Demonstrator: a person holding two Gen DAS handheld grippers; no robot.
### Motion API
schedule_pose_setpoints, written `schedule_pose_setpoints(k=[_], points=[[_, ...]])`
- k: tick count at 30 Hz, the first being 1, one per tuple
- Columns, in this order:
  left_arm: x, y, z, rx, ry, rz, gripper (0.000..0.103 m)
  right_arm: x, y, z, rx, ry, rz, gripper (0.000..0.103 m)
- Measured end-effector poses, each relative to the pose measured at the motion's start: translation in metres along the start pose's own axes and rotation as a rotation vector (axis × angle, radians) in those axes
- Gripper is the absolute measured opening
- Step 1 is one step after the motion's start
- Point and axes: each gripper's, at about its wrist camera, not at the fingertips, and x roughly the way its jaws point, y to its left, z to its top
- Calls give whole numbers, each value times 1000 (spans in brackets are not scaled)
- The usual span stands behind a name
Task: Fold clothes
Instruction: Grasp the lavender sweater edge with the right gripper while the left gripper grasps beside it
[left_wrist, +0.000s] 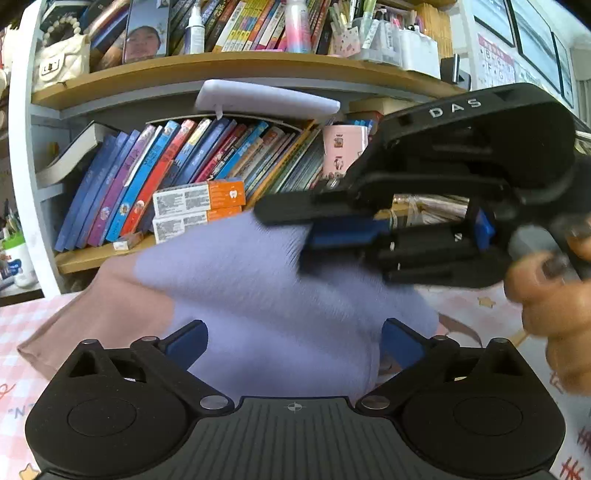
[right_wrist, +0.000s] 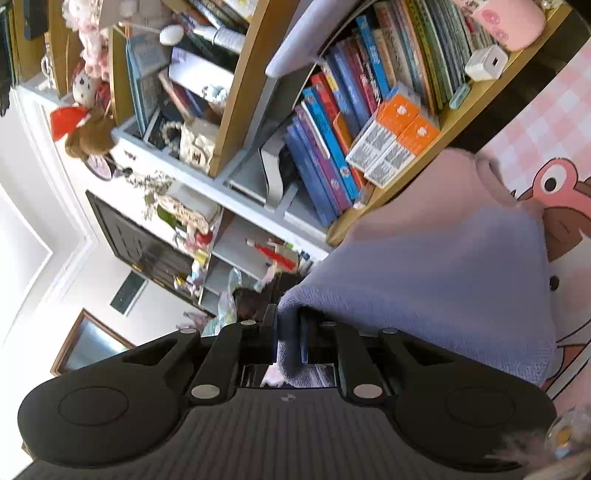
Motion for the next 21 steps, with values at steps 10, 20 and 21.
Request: schedule_pose_setpoints(k=[10, 20, 21], points=[[3, 47, -11, -140, 44, -28, 11, -43, 10, -19, 6, -91, -106, 52], [-49, 74, -7, -148, -39, -37, 9, -60, -16, -50, 215, -111, -279, 74], [-51, 77, -7, -151, -40, -32, 9, -54, -17, -49, 227, -116, -296, 74]])
